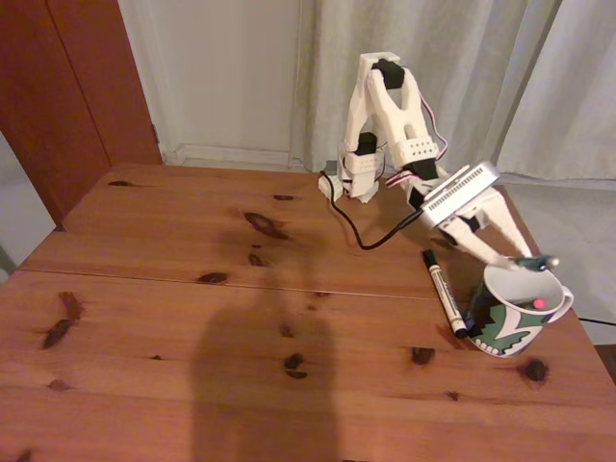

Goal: Clean up the desk and place the pens and markers into the cup

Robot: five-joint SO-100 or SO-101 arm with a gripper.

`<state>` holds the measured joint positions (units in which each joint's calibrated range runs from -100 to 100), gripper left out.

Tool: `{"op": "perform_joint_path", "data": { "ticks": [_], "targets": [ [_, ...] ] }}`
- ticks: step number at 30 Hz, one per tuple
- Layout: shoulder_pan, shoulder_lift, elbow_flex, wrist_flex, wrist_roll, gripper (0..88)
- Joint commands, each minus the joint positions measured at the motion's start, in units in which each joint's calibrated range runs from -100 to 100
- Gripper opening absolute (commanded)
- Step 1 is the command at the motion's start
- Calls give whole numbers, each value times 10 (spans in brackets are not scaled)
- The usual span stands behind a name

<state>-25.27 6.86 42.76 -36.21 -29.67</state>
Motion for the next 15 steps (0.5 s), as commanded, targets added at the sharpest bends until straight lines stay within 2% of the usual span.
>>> {"op": "perform_joint_path", "data": {
  "ticks": [1,15],
  "targets": [
    [3,13,-67,-17,4,5],
    [3,60,-71,-10,4,6]
  ]
}}
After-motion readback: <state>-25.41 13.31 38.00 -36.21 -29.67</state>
